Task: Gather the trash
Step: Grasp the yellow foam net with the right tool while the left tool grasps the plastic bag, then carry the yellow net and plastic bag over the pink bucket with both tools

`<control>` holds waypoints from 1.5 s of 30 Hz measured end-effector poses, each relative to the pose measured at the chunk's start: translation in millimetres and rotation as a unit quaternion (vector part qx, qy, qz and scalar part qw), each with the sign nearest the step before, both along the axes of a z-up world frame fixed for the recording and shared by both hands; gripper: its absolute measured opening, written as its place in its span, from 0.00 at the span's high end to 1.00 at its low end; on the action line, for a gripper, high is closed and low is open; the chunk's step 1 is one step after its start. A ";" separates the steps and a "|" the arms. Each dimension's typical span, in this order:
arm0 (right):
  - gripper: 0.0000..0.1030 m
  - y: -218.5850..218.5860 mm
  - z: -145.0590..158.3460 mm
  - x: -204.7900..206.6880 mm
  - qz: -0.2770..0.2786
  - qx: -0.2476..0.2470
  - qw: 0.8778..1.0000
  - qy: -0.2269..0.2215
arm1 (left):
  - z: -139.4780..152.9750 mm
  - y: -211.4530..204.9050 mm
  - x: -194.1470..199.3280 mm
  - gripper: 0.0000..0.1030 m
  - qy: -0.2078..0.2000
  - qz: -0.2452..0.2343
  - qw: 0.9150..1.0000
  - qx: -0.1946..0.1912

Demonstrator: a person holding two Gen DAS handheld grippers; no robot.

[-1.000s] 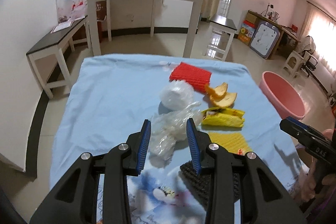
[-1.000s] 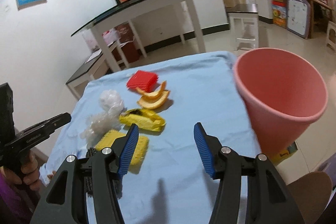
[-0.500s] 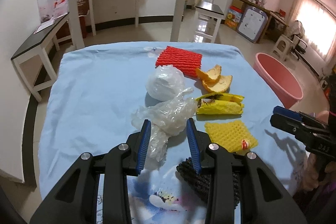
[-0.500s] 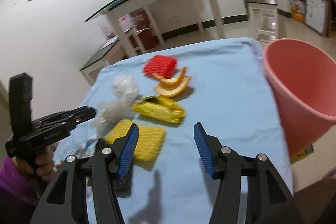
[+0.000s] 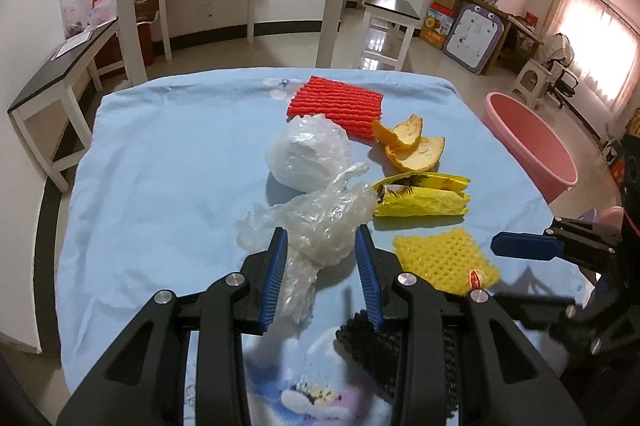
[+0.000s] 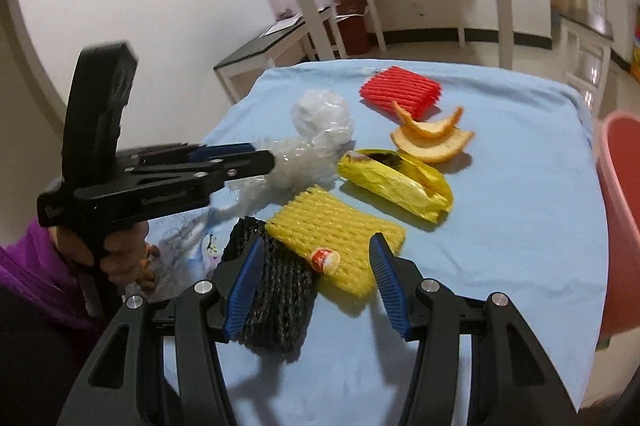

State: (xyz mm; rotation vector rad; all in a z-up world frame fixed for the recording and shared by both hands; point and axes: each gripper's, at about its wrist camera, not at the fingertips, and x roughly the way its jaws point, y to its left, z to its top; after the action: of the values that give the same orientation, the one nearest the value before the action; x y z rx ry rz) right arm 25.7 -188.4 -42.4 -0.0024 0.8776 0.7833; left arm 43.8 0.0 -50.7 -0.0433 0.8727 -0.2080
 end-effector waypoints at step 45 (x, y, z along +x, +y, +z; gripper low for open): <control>0.93 -73.6 9.5 11.4 -0.131 0.058 0.990 0.011 | 10.9 2.8 55.0 0.90 -0.024 0.052 0.998 0.004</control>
State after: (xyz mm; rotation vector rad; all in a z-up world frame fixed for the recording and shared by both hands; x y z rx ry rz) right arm 37.2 -262.0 -32.9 0.2212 0.8325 0.5876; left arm 98.8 2.8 -39.8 -0.0753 0.8203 -0.1069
